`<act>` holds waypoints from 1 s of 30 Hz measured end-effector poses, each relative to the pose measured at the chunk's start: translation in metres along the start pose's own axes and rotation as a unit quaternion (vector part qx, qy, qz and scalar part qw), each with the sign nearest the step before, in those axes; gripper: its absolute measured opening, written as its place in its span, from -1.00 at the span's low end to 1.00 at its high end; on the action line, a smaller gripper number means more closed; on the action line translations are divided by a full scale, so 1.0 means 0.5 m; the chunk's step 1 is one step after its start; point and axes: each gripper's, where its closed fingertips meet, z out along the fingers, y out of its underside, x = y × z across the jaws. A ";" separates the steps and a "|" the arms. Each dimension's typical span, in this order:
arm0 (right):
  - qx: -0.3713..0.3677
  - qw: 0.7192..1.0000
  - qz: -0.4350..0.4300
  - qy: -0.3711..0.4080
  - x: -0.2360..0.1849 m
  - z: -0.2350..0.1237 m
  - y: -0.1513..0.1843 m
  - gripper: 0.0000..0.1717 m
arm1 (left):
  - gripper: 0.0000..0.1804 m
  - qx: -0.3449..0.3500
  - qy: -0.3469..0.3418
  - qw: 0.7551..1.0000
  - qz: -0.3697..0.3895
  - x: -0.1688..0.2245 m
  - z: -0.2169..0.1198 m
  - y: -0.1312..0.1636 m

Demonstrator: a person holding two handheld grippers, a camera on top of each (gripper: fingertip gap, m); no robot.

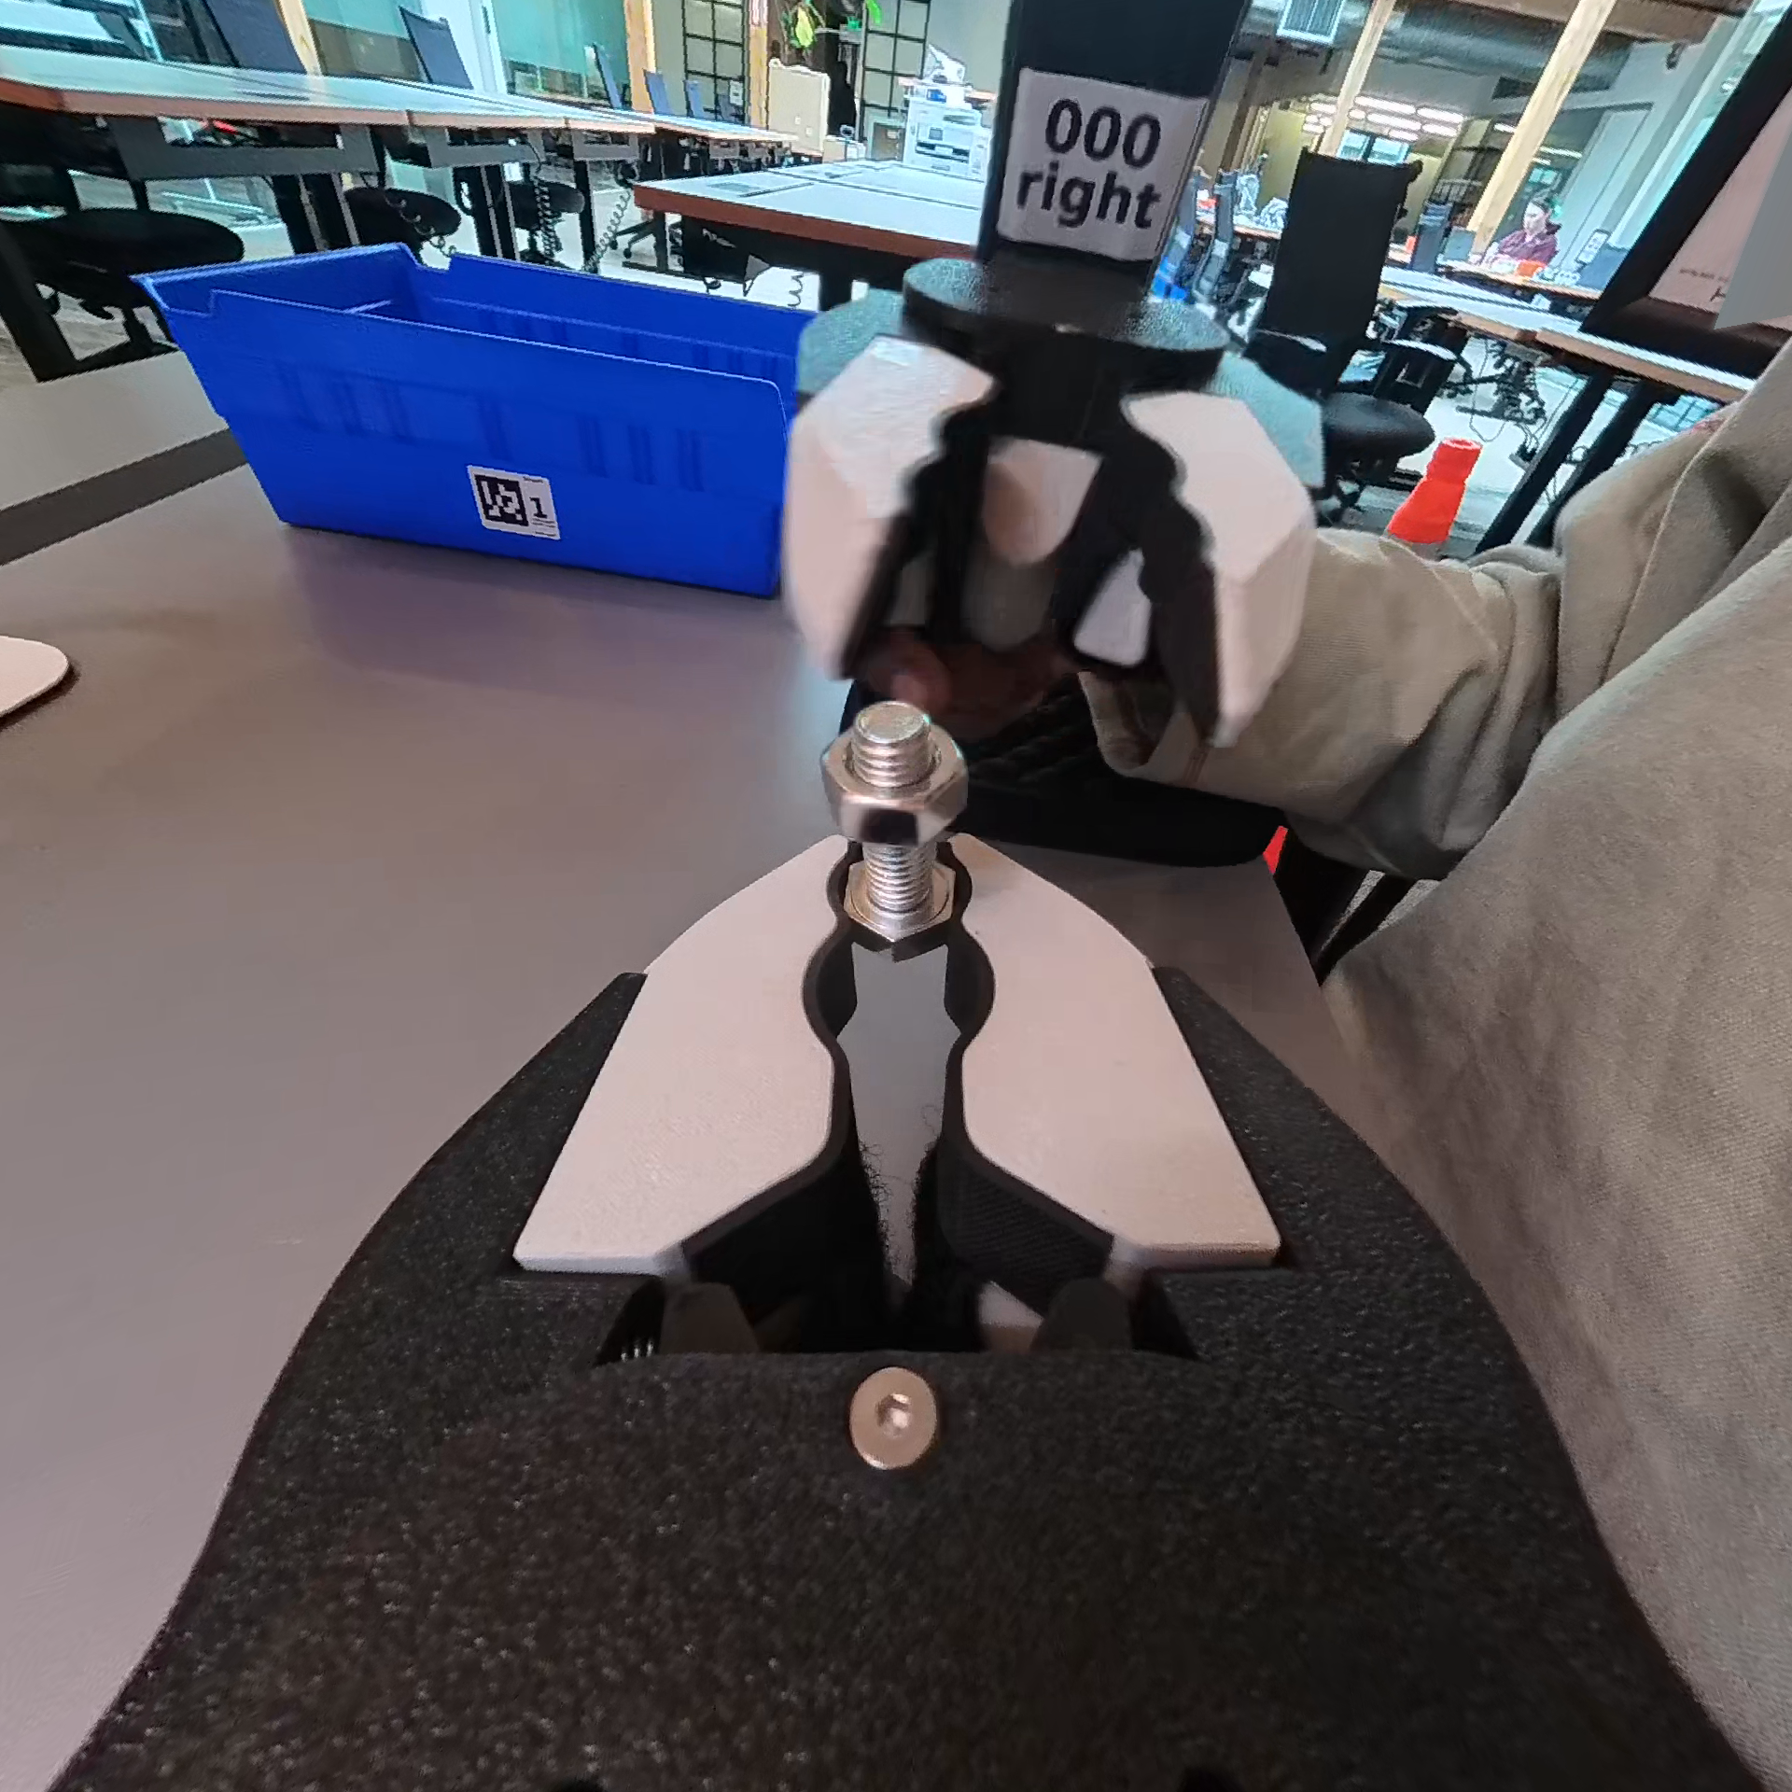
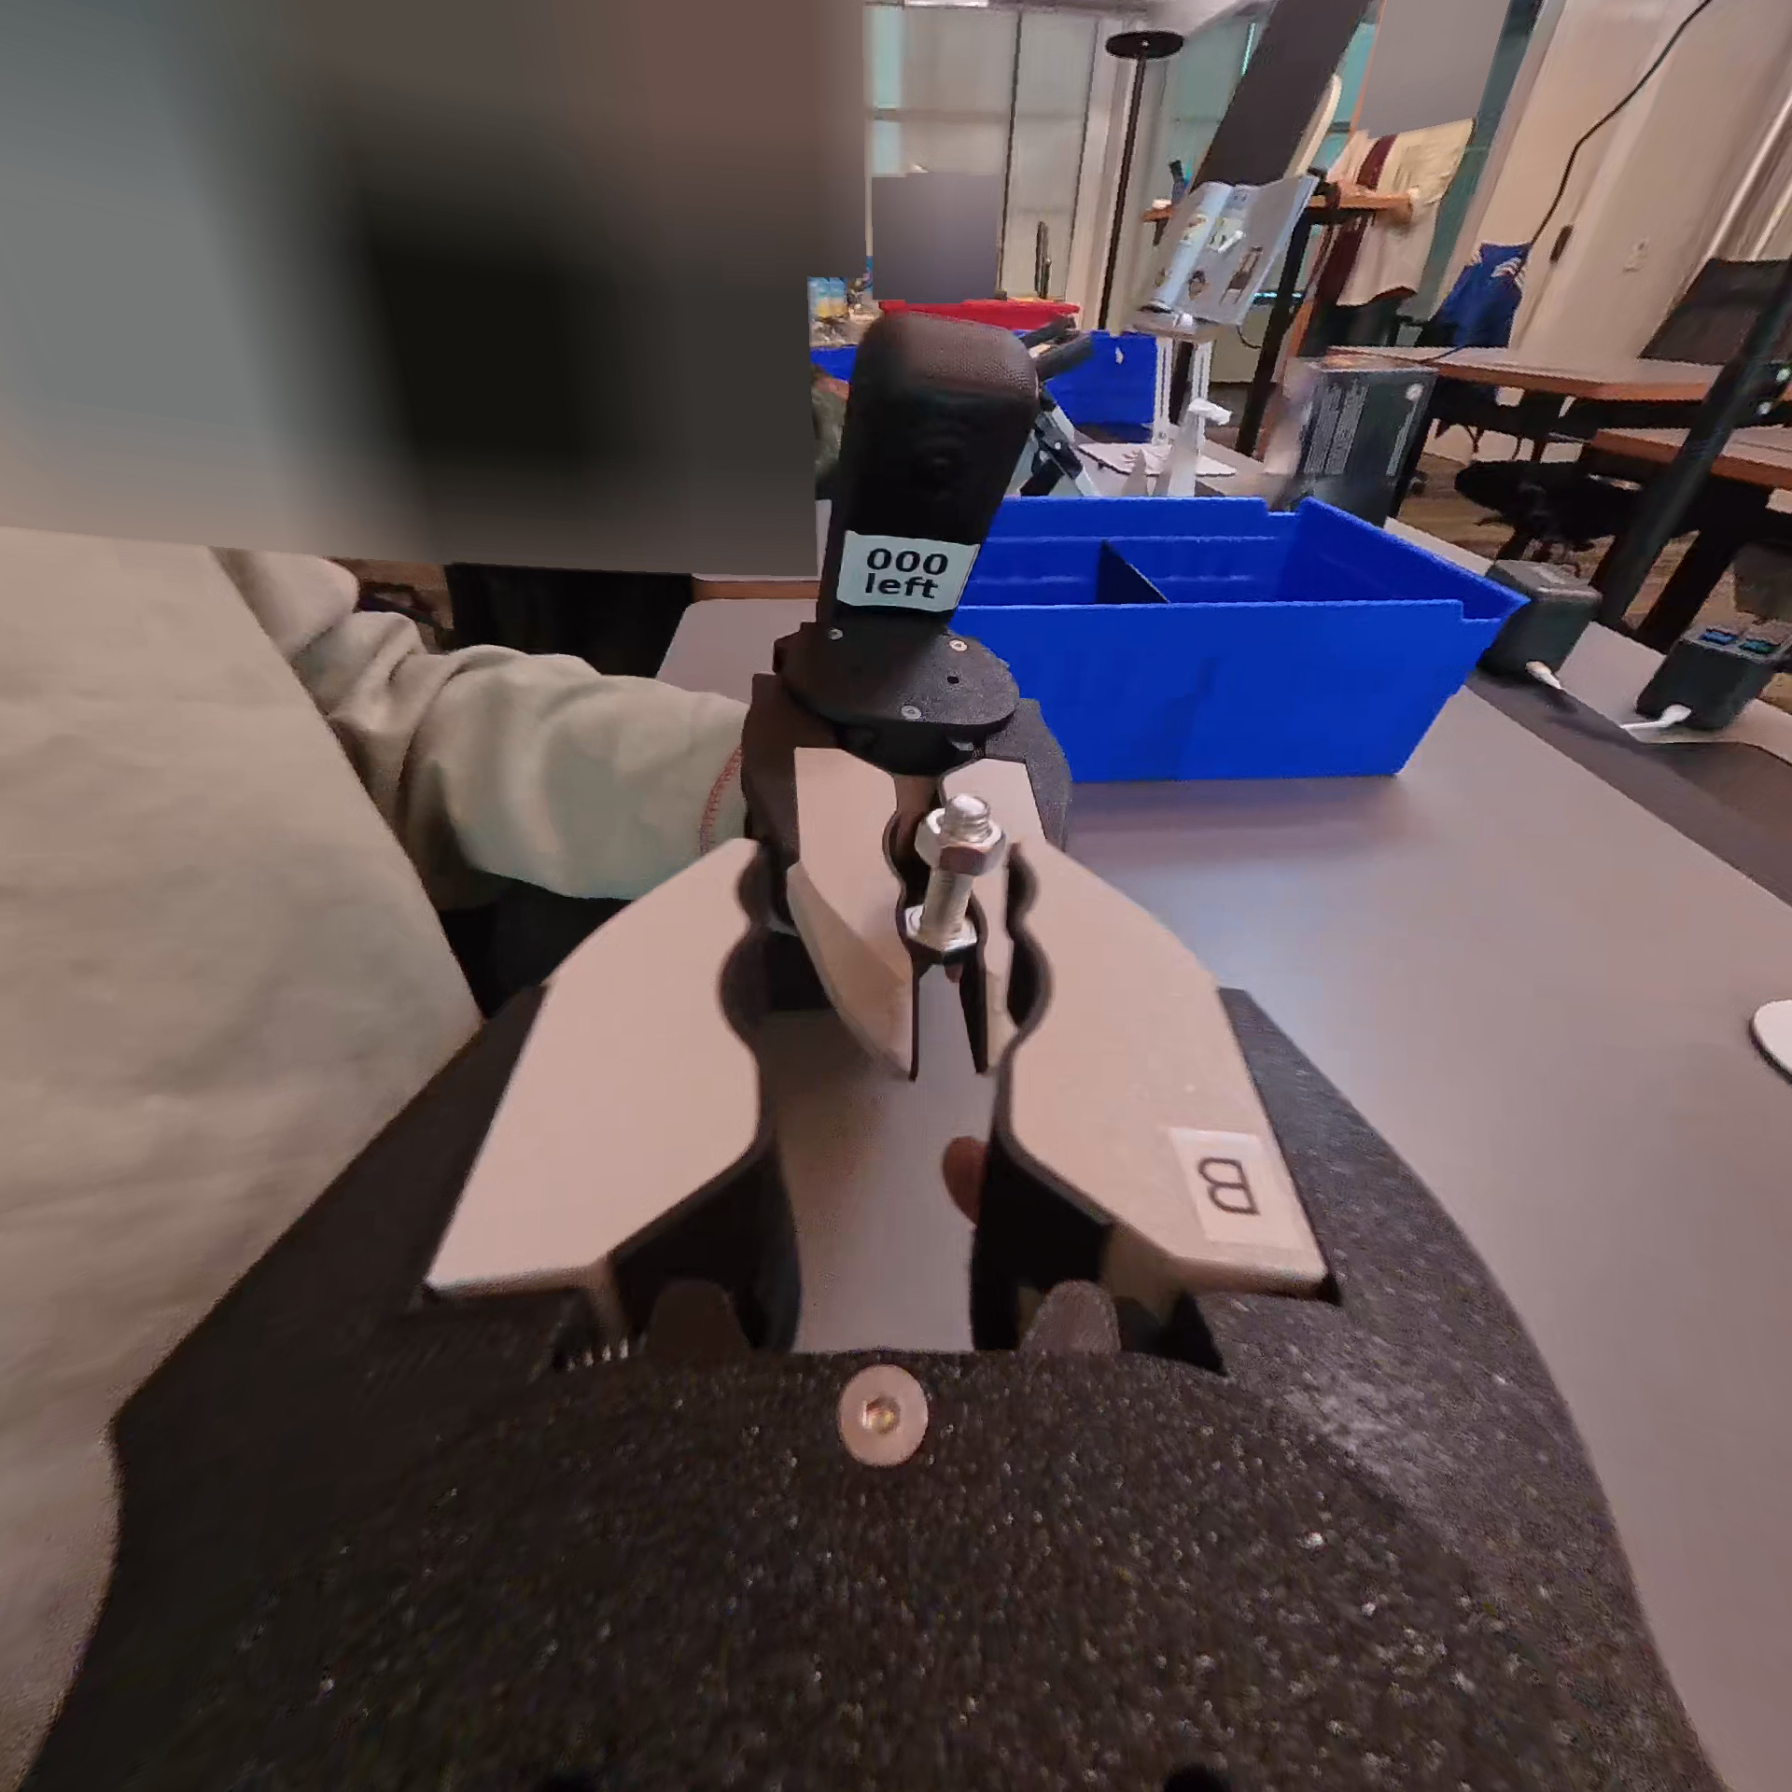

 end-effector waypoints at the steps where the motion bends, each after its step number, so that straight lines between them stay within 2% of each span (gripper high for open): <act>1: -0.001 1.000 0.003 0.000 0.001 0.010 0.001 -0.33 | -0.85 -0.002 0.000 1.000 0.002 0.001 0.001 0.001; 4: -0.010 1.000 0.020 -0.016 -0.004 0.037 0.007 -0.12 | -0.85 -0.006 0.002 1.000 0.006 0.003 0.002 0.003; 8: -0.026 0.999 0.016 -0.035 -0.018 0.045 0.014 -0.12 | -0.85 -0.008 0.002 1.000 0.004 0.003 0.003 0.004; 10: -0.030 0.999 0.018 -0.030 -0.016 0.030 0.012 -0.25 | -0.85 -0.003 0.003 1.000 0.001 0.002 0.001 0.002; 11: -0.035 0.999 0.023 -0.033 -0.017 0.015 0.012 -0.40 | -0.85 -0.006 0.002 1.000 0.001 0.002 0.002 0.003; 12: -0.032 0.996 0.016 -0.087 -0.045 -0.005 0.007 -0.95 | -0.85 -0.009 -0.007 1.000 -0.003 -0.004 0.002 0.005; 13: -0.005 0.993 0.022 -0.114 -0.061 -0.021 -0.009 -1.00 | -0.85 -0.009 -0.004 1.000 -0.009 -0.005 0.003 0.005; 15: 0.004 0.996 0.026 -0.089 -0.049 -0.033 -0.014 -1.00 | -0.85 -0.007 0.001 1.000 -0.010 -0.004 0.002 0.004; 17: -0.019 0.998 0.014 -0.051 -0.029 -0.027 0.002 -0.77 | -0.85 -0.010 0.001 1.000 -0.003 -0.001 0.003 0.005; 19: -0.021 0.999 0.010 -0.023 -0.012 -0.008 0.009 -0.44 | -0.85 -0.014 0.002 1.000 0.001 0.001 0.005 0.007; 21: -0.019 1.000 0.013 -0.017 -0.006 0.012 0.010 -0.26 | -0.85 -0.015 0.001 1.000 0.003 0.001 0.005 0.007; 25: -0.024 0.999 0.021 -0.024 -0.006 0.035 0.016 -0.16 | -0.85 -0.012 0.001 1.000 0.004 0.002 0.004 0.006; 28: -0.027 0.999 0.021 -0.034 -0.012 0.036 0.019 -0.19 | -0.85 -0.012 0.002 1.000 0.004 0.002 0.004 0.006; 30: -0.031 0.999 0.021 -0.037 -0.016 0.031 0.021 -0.28 | -0.85 -0.010 0.000 1.000 0.001 0.000 0.004 0.005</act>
